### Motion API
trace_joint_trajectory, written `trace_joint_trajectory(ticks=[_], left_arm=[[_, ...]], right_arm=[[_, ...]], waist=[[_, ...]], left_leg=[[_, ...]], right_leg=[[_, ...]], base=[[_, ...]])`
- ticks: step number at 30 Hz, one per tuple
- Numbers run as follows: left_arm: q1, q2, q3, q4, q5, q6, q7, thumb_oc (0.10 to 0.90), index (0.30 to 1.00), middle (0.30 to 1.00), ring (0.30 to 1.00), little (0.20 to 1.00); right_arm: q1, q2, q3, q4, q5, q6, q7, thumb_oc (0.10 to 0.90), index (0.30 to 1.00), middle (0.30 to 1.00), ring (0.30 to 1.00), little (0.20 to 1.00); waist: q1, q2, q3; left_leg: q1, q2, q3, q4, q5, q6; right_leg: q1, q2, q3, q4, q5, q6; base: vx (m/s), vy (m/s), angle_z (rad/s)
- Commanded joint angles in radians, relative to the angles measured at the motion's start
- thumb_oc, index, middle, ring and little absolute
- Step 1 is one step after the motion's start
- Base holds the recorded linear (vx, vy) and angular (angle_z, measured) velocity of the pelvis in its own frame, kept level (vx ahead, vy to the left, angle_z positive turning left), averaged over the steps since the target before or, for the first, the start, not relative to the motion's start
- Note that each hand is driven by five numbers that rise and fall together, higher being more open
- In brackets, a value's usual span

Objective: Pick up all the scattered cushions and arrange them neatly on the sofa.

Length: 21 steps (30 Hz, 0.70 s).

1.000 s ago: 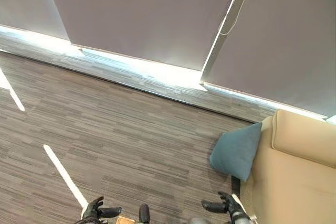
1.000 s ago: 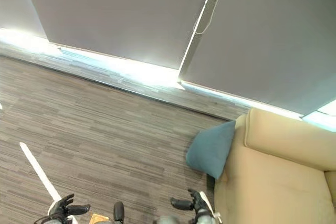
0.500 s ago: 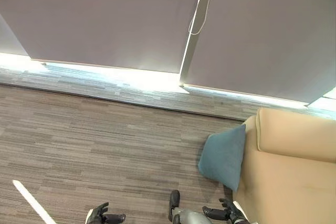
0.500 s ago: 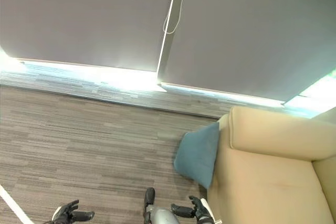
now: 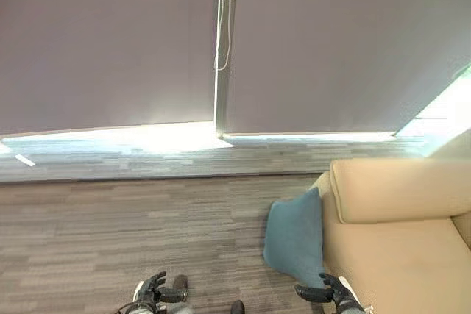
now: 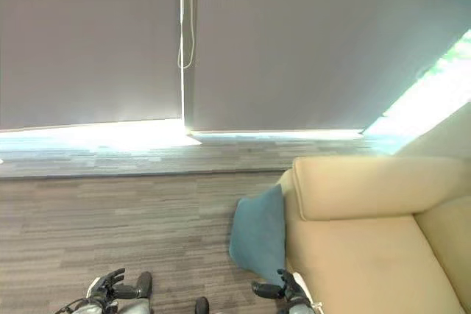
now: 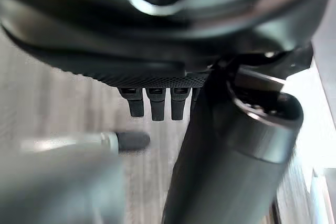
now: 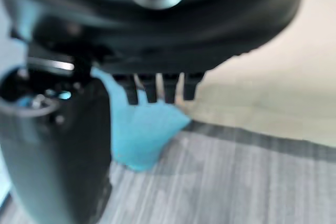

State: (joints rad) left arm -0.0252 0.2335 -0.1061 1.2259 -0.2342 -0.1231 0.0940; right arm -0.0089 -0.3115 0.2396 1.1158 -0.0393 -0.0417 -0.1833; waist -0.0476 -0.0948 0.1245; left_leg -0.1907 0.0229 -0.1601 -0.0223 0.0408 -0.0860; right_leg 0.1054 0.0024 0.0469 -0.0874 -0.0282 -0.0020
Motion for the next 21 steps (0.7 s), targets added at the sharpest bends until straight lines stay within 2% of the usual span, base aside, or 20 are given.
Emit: trace_joint_trajectory(ticks=[1, 3, 6, 7, 8, 9, 10, 11, 12, 13, 14, 15, 16, 17, 18, 19, 20, 21], left_arm=[[0.005, 0.054, 0.001, -0.027, 0.018, -0.021, -0.003, 0.800, 0.900, 0.900, 0.900, 0.900], [0.004, 0.059, 0.001, -0.034, 0.024, -0.021, -0.003, 0.800, 0.900, 0.900, 0.900, 0.900], [0.001, 0.075, 0.004, -0.052, 0.028, -0.019, 0.004, 0.800, 0.900, 0.900, 0.900, 0.900], [0.004, 0.084, 0.007, -0.058, 0.024, -0.020, 0.006, 0.800, 0.900, 0.900, 0.900, 0.900], [0.006, 0.085, 0.011, -0.059, 0.021, -0.020, 0.007, 0.800, 0.900, 0.900, 0.900, 0.900], [0.006, 0.085, 0.011, -0.059, 0.021, -0.020, 0.007, 0.800, 0.900, 0.900, 0.900, 0.900], [0.006, 0.083, 0.016, -0.057, 0.014, -0.019, 0.010, 0.800, 0.900, 0.900, 0.900, 0.900], [0.002, 0.084, 0.019, -0.053, 0.013, -0.020, 0.011, 0.800, 0.900, 0.900, 0.900, 0.900], [-0.002, 0.088, 0.024, -0.042, 0.016, -0.020, 0.014, 0.800, 0.900, 0.900, 0.900, 0.900], [-0.002, 0.087, 0.024, -0.042, 0.016, -0.021, 0.014, 0.800, 0.900, 0.900, 0.900, 0.900], [-0.004, 0.088, 0.024, -0.043, 0.017, -0.022, 0.008, 0.800, 0.900, 0.900, 0.900, 0.900], [-0.002, 0.085, 0.021, -0.051, 0.017, -0.024, 0.004, 0.800, 0.900, 0.900, 0.900, 0.900], [-0.004, 0.082, 0.014, -0.055, 0.023, -0.025, 0.001, 0.800, 0.900, 0.900, 0.900, 0.900], [0.001, 0.078, 0.011, -0.059, 0.030, -0.028, 0.002, 0.800, 0.900, 0.900, 0.900, 0.900], [-0.001, 0.076, 0.011, -0.061, 0.032, -0.031, -0.004, 0.800, 0.900, 0.900, 0.900, 0.900], [0.004, 0.075, 0.006, -0.065, 0.036, -0.029, -0.012, 0.800, 0.900, 0.900, 0.900, 0.900], [0.003, 0.072, -0.002, -0.080, 0.040, -0.029, -0.013, 0.800, 0.900, 0.900, 0.900, 0.900], [0.002, 0.068, -0.004, -0.086, 0.035, -0.029, -0.014, 0.800, 0.900, 0.900, 0.900, 0.900]], right_arm=[[-0.008, 0.001, -0.011, -0.030, -0.013, -0.025, -0.021, 0.800, 0.900, 0.900, 0.900, 0.900], [-0.008, 0.008, -0.009, -0.033, -0.013, -0.022, -0.017, 0.800, 0.900, 0.900, 0.900, 0.900], [-0.019, 0.017, 0.006, -0.039, -0.025, -0.016, -0.011, 0.800, 0.900, 0.900, 0.900, 0.900], [-0.022, 0.021, 0.015, -0.051, -0.033, -0.018, -0.010, 0.800, 0.900, 0.900, 0.900, 0.900], [-0.025, 0.023, 0.017, -0.054, -0.037, -0.019, -0.011, 0.800, 0.900, 0.900, 0.900, 0.900], [-0.025, 0.023, 0.017, -0.055, -0.037, -0.019, -0.011, 0.800, 0.900, 0.900, 0.900, 0.900], [-0.047, 0.021, 0.027, -0.050, -0.052, -0.022, -0.015, 0.800, 0.900, 0.900, 0.900, 0.900], [-0.054, 0.019, 0.029, -0.050, -0.052, -0.023, -0.016, 0.800, 0.900, 0.900, 0.900, 0.900], [-0.060, 0.016, 0.035, -0.056, -0.056, -0.025, -0.014, 0.800, 0.900, 0.900, 0.900, 0.900], [-0.060, 0.014, 0.034, -0.057, -0.056, -0.025, -0.014, 0.800, 0.900, 0.900, 0.900, 0.900], [-0.058, 0.011, 0.032, -0.062, -0.053, -0.027, -0.017, 0.800, 0.900, 0.900, 0.900, 0.900], [-0.053, 0.008, 0.031, -0.066, -0.053, -0.028, -0.019, 0.800, 0.900, 0.900, 0.900, 0.900], [-0.045, 0.005, 0.030, -0.071, -0.050, -0.028, -0.017, 0.800, 0.900, 0.900, 0.900, 0.900], [-0.036, 0.003, 0.028, -0.073, -0.052, -0.028, -0.013, 0.800, 0.900, 0.900, 0.900, 0.900], [-0.032, -0.001, 0.020, -0.069, -0.049, -0.028, -0.018, 0.800, 0.900, 0.900, 0.900, 0.900], [-0.024, -0.001, 0.020, -0.068, -0.044, -0.031, -0.015, 0.800, 0.900, 0.900, 0.900, 0.900], [-0.024, -0.009, 0.022, -0.072, -0.039, -0.035, -0.021, 0.800, 0.900, 0.900, 0.900, 0.900], [-0.028, -0.012, 0.026, -0.073, -0.035, -0.037, -0.022, 0.800, 0.900, 0.900, 0.900, 0.900]], waist=[[0.003, -0.046, -0.013], [0.001, -0.045, -0.015], [-0.007, -0.040, 0.003], [-0.009, -0.035, 0.020], [-0.009, -0.032, 0.021], [-0.008, -0.032, 0.022], [-0.007, -0.032, 0.015], [-0.006, -0.034, 0.012], [-0.001, -0.031, 0.005], [-0.002, -0.035, 0.011], [0.004, -0.023, 0.006], [0.001, -0.024, 0.003], [-0.015, -0.040, -0.004], [-0.019, -0.041, -0.010], [-0.020, -0.041, -0.016], [-0.025, -0.041, -0.023], [-0.019, -0.048, -0.014], [-0.013, -0.049, -0.007]], left_leg=[[0.043, -0.024, 0.102, 0.131, -0.084, 0.032], [0.063, -0.022, 0.144, 0.129, -0.102, 0.051], [0.093, -0.017, 0.199, 0.128, -0.132, 0.086], [0.115, -0.008, 0.237, 0.134, -0.155, 0.097], [0.126, -0.005, 0.255, 0.132, -0.163, 0.100], [0.128, -0.005, 0.256, 0.132, -0.164, 0.100], [0.186, -0.003, 0.315, 0.118, -0.198, 0.099], [0.197, -0.007, 0.328, 0.119, -0.206, 0.100], [0.239, -0.004, 0.358, 0.119, -0.242, 0.092], [0.237, -0.006, 0.367, 0.120, -0.230, 0.094], [0.258, 0.008, 0.369, 0.126, -0.259, 0.086], [0.261, 0.012, 0.377, 0.148, -0.265, 0.083], [0.252, 0.001, 0.379, 0.171, -0.239, 0.080], [0.253, 0.001, 0.373, 0.202, -0.225, 0.070], [0.252, 0.013, 0.383, 0.253, -0.200, 0.047], [0.240, 0.031, 0.391, 0.308, -0.163, 0.021], [0.190, 0.057, 0.384, 0.480, -0.101, -0.002], [0.161, 0.057, 0.366, 0.544, -0.085, -0.006]], right_leg=[[-0.079, -0.034, 0.003, 0.137, -0.061, 0.099], [-0.102, -0.043, 0.021, 0.191, -0.055, 0.115], [-0.194, -0.049, 0.036, 0.334, -0.018, 0.149], [-0.248, -0.069, -0.011, 0.397, -0.001, 0.164], [-0.267, -0.081, -0.053, 0.402, 0.002, 0.164], [-0.267, -0.082, -0.052, 0.404, 0.000, 0.164], [-0.300, -0.112, -0.227, 0.316, -0.001, 0.141], [-0.311, -0.116, -0.274, 0.286, 0.006, 0.138], [-0.320, -0.117, -0.385, 0.228, 0.006, 0.141], [-0.317, -0.120, -0.397, 0.221, 0.019, 0.132], [-0.303, -0.118, -0.426, 0.217, -0.004, 0.144], [-0.289, -0.120, -0.433, 0.206, -0.004, 0.138], [-0.282, -0.110, -0.402, 0.180, 0.011, 0.118], [-0.274, -0.099, -0.372, 0.175, 0.027, 0.113], [-0.251, -0.098, -0.389, 0.144, 0.037, 0.113], [-0.219, -0.086, -0.386, 0.124, 0.035, 0.097], [-0.171, -0.066, -0.359, 0.087, 0.036, 0.077], [-0.155, -0.055, -0.339, 0.079, 0.031, 0.063]], base=[[0.22, 0.219, -1.07], [0.17, 0.210, -0.76], [0.08, 0.194, -1.08], [0.07, 0.228, -1.14], [0.05, 0.168, -1.53], [0.20, 0.124, -1.47], [0.24, 0.078, -1.36], [0.46, 0.098, -1.47], [0.24, 0.015, -1.36], [0.29, 0.011, -1.26], [0.13, -0.027, -0.46], [0.18, -0.057, -0.29], [0.17, -0.065, -0.08], [0.16, -0.090, 0.22], [0.23, -0.095, 0.39], [0.21, -0.168, 0.36], [0.17, -0.146, 0.12], [0.13, -0.090, -0.06]])
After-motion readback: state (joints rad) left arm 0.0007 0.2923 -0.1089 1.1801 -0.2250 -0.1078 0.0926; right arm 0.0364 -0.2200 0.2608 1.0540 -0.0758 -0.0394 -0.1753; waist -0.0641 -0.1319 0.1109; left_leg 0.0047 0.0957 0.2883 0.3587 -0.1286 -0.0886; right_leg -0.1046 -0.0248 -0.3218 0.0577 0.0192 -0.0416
